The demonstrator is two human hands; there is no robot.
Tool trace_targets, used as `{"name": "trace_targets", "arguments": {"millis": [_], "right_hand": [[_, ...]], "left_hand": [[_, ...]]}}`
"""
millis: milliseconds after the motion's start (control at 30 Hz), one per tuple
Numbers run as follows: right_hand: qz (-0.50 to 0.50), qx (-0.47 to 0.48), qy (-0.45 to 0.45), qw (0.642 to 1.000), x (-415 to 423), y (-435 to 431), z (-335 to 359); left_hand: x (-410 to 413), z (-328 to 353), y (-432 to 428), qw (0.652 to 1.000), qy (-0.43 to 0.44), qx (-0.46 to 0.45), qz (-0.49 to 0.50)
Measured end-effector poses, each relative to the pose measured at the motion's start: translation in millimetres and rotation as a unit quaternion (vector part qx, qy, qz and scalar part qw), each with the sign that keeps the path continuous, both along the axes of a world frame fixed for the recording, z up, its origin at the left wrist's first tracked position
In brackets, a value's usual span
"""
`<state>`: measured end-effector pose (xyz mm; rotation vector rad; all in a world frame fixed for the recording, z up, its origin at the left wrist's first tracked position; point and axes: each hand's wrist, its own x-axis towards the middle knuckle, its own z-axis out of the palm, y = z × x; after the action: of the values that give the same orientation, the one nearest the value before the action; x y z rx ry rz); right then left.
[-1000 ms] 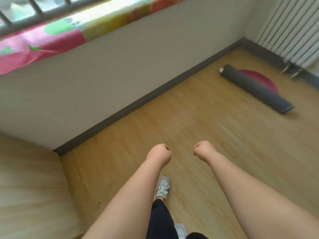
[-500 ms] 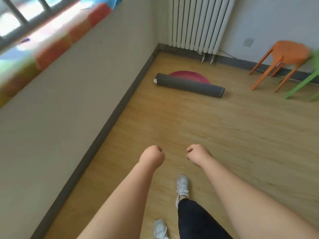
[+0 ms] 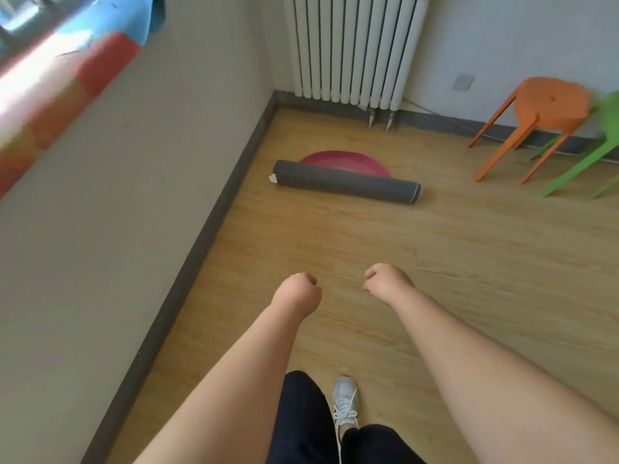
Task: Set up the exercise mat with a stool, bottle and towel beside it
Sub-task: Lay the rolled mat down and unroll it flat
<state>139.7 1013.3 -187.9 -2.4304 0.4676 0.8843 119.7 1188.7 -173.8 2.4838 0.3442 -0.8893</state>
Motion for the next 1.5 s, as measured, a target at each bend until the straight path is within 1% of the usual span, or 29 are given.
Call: {"name": "trace_targets", "arguments": {"millis": [167, 367, 567, 800, 900, 1000, 1233, 1433, 1500], "right_hand": [[-0.02, 0.005, 0.014, 1.0, 82.7, 4.8, -12.8], [-0.084, -0.003, 0.023, 0.996, 191.7, 13.1, -15.1], [-0.127, 0.023, 0.002, 0.992, 275.9, 18.0, -14.8], [-0.122, 0.005, 0.034, 0.992, 371.1, -11.0, -38.4], [-0.126, 0.011, 0.053, 0.991, 424.6, -27.2, -55.0], [-0.115, 0.018, 0.056, 0.992, 452.0, -34.6, -65.6], [-0.089, -0.007, 0.07, 0.994, 538.1, -49.0, -140.3], [-0.057, -0.028, 0.05, 0.997, 595.9, -48.8, -255.8], [-0.046, -0.035, 0.05, 0.997, 611.3, -48.6, -296.4]], "left_hand": [[94.7, -14.3, 2.4, 0.999, 0.015, 0.001, -0.04], [226.0, -20.0, 16.4, 0.996, 0.019, 0.002, -0.091], [321.6, -21.8, 15.7, 0.992, 0.03, 0.017, -0.118], [426.9, -41.1, -14.9, 0.988, 0.047, 0.002, -0.15], [477.9, -56.2, -26.0, 0.989, 0.056, 0.011, -0.135], [503.0, -67.7, -28.1, 0.99, 0.072, 0.01, -0.119], [594.9, -147.5, -42.8, 0.991, 0.079, 0.009, -0.106], [666.9, -259.9, -54.2, 0.991, 0.062, 0.015, -0.12], [684.6, -301.2, -55.4, 0.988, 0.052, 0.021, -0.141]]}}
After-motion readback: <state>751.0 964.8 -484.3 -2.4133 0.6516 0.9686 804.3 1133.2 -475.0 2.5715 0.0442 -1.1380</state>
